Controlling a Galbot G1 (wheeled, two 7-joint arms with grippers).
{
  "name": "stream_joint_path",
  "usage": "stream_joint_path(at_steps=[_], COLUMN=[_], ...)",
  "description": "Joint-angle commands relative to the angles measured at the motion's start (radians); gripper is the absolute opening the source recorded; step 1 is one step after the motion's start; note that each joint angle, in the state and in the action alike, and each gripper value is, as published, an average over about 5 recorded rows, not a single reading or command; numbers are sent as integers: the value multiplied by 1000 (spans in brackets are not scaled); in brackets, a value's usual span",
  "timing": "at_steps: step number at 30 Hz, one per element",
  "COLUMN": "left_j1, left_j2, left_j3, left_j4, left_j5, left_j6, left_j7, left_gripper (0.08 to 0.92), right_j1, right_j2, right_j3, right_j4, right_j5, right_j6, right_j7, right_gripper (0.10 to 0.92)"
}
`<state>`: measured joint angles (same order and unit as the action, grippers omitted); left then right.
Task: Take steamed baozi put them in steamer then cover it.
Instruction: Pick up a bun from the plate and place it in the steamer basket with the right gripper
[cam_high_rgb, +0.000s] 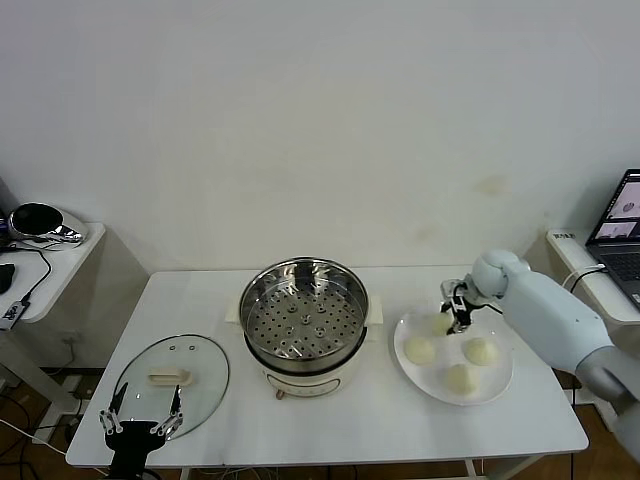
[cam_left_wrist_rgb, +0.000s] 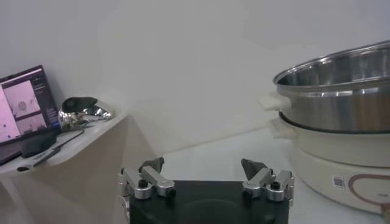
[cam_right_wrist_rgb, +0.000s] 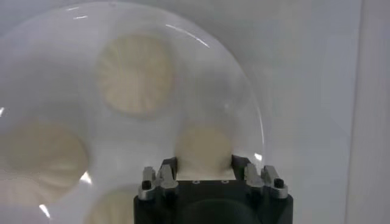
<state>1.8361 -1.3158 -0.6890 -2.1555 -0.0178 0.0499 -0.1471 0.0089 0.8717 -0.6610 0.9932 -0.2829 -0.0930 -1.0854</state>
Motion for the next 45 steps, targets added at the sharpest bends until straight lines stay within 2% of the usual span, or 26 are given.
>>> stream_joint_path(at_steps=[1,8,15,21,32,45], left_j1=[0,-5,-2,2,16,25], left_j2=[0,7,14,19,20,10], left_j3=[1,8,6,-3,-23,-43], left_j4=[2,3,6,12,9,1], left_j5=[0,-9,-21,-28,-33,-42], left_j6=[0,-3,-16,-29,-41,-53], left_j7=[0,3,5,6,5,5], left_gripper=[823,823,823,823,823,823], right_j1=[93,360,556,602,583,504], right_j2=[-64,-91,23,170,443,538], right_j3=[-88,-244,-365,-481,-631,-677], right_j4=[124,232,256,248,146,-2], right_j5=[88,273,459,528,397,86], right_j6=[-10,-23,1,89,336,599], right_j7=[-6,-15,19,79,155,193], right_gripper=[569,577,579,585,585,585])
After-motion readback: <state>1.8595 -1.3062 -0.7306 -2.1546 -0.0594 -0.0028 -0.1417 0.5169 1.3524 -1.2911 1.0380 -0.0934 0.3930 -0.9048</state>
